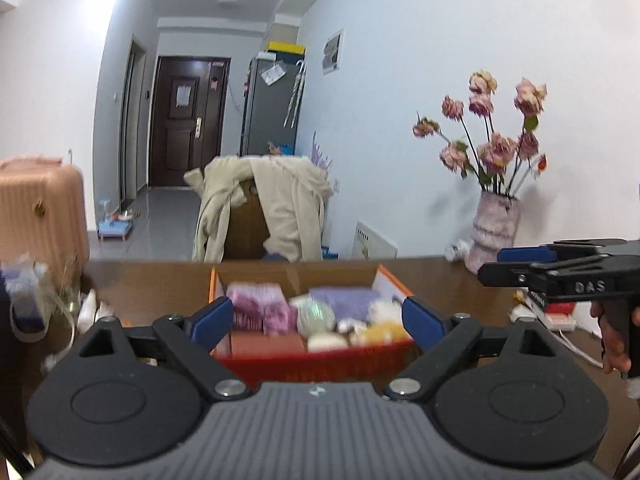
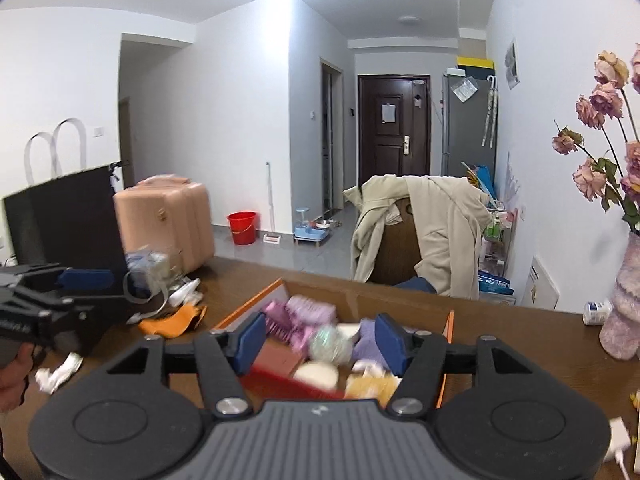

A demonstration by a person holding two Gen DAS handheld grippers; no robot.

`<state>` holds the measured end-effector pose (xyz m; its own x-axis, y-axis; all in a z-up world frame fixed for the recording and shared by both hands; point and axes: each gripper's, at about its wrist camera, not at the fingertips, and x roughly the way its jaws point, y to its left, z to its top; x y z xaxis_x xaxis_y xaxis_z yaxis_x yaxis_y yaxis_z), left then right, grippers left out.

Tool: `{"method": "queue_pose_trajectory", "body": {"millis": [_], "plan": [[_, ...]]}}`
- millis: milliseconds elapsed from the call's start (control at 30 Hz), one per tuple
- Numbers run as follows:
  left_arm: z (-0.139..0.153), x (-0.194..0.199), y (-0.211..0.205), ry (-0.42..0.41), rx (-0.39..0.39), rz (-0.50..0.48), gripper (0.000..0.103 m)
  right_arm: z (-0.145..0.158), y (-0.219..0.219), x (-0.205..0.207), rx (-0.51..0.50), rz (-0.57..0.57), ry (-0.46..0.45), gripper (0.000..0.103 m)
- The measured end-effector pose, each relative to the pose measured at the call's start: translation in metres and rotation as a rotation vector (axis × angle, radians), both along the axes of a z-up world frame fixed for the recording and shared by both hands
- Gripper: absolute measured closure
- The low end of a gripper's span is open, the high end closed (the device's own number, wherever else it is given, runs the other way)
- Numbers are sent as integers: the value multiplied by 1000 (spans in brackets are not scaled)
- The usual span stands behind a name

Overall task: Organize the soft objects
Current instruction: 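Withdraw both grippers from the box toward the blue tissue box, then grip the blue tissue box with the left gripper while the right gripper grips it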

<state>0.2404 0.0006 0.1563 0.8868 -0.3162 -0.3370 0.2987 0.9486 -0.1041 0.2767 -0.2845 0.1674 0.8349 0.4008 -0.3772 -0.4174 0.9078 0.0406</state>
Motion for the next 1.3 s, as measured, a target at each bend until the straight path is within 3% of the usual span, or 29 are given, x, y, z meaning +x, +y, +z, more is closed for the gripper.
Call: {"method": "queue_pose_trajectory", "body": {"millis": [233,300,433,533,567,600,633,733,833,933,1067,1100,1167,1300], "plan": [[-64,-81,-10,58,-13,39,9,-66,-4,-88,-41,34,22,41],[-83,-96,-17,87,-25,42,6,-85,-9,-108,-37,52,36,36],[-122,-105,-44,179,38,-33,6,-123,-23,-126,-13,44,112,33],[-130,-100,-60,208,41,-56,11,-140,-35,-130,10,4,139,34],[-130,-96,-65,212,35,-62,12,-142,-41,-128,31,-1,146,34],[-130,-92,-71,219,32,-69,19,-143,-45,-128,45,-3,147,35],[-131,-86,-77,231,24,-78,33,-145,-51,-125,57,-4,145,35],[-140,-63,-98,320,-52,-138,52,-149,-65,-105,85,-7,156,41],[-151,-45,-116,395,-126,-172,56,-153,-71,-70,116,9,195,50],[-159,-29,-127,417,-165,-159,56,-162,-72,-36,160,60,242,53],[-171,-10,-115,443,-226,-50,58,-183,-72,3,271,129,329,58],[-172,-7,-110,439,-252,-30,63,-190,-71,10,286,131,365,64],[-173,-5,-101,436,-289,29,63,-197,-71,14,302,132,429,68],[-167,-7,-94,407,-349,76,64,-195,-83,-8,401,174,424,72]]}}
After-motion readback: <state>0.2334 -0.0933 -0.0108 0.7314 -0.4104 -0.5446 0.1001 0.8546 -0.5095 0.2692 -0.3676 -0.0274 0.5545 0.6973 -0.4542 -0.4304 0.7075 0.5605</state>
